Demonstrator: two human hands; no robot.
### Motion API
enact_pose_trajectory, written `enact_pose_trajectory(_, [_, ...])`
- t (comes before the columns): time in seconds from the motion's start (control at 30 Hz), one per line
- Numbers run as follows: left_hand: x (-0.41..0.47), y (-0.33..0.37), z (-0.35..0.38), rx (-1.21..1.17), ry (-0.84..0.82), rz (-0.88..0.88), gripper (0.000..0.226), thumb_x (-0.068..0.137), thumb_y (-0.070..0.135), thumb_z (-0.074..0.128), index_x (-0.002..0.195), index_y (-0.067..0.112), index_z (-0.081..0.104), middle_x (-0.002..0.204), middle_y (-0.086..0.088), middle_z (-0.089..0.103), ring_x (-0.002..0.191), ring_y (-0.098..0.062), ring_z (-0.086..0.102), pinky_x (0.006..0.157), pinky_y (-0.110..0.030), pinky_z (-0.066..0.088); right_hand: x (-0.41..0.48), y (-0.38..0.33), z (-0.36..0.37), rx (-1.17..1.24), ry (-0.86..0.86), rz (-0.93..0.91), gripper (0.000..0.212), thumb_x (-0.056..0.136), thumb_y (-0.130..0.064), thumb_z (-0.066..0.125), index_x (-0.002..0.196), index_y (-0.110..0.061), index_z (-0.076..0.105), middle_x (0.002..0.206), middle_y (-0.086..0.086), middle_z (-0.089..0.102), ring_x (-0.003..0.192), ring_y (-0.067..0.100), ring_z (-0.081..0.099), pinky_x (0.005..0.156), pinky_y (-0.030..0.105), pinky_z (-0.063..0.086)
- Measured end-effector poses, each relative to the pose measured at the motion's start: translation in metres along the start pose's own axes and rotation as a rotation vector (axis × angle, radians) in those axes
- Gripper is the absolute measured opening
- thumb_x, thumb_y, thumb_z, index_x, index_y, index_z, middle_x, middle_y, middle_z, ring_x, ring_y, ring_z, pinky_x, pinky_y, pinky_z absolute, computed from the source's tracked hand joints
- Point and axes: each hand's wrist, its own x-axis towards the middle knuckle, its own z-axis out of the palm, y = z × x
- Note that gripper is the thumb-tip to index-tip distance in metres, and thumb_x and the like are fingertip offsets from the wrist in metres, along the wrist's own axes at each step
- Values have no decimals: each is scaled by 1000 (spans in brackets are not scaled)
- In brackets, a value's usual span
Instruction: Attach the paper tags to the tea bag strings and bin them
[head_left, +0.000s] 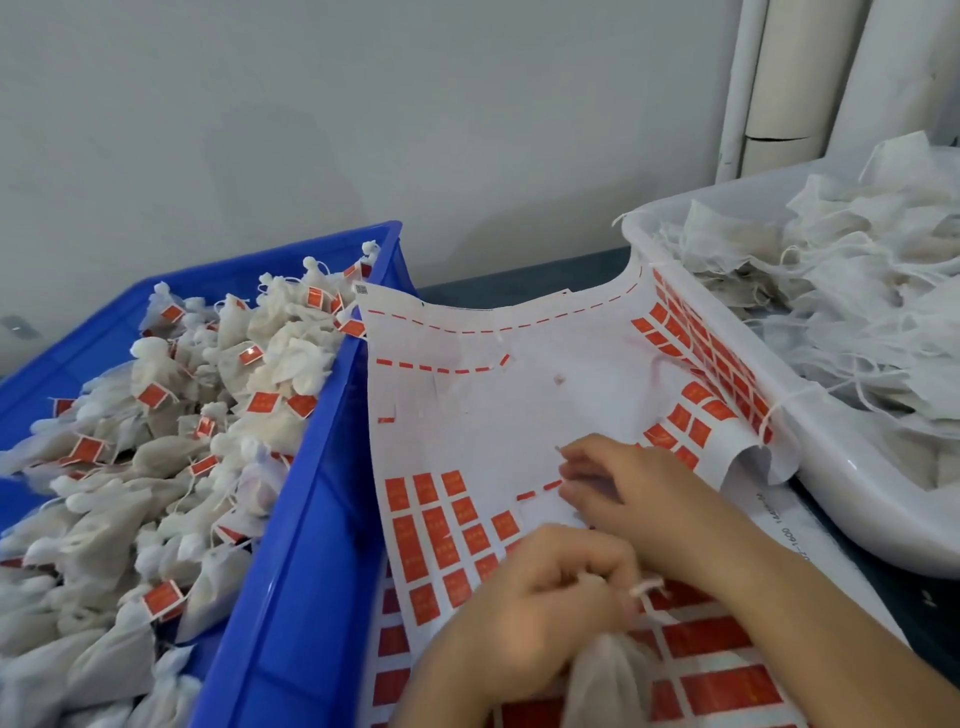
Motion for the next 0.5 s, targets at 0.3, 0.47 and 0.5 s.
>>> enact_pose_trajectory(0.3, [1, -20, -2, 182, 82, -103, 25, 68, 22, 42, 44, 26, 38, 46, 9, 28, 48, -8, 28, 51, -21, 26, 3, -5, -4, -102, 62, -30, 37, 91, -40, 52, 128, -32, 47, 129, -12, 53, 115, 7, 51, 90, 19, 39])
enact_pose_trajectory(0.47, [3, -14, -1, 277, 30, -157, 29, 67, 17, 40, 40, 26, 45, 44, 8, 35, 47, -6, 34, 52, -22, 29, 19, -29, -2, 131, -22, -226, 22, 92, -24, 55, 98, -45, 55, 106, -36, 49, 101, -20, 45, 82, 1, 34])
enact_pose_trajectory(0.5, [3, -13, 0, 301, 23, -157, 27, 67, 17, 41, 41, 25, 44, 46, 6, 36, 48, -8, 35, 53, -23, 30, 21, -30, 4, 130, -120, -233, 24, 92, -21, 54, 98, -44, 57, 114, -32, 50, 107, -17, 43, 90, 7, 35])
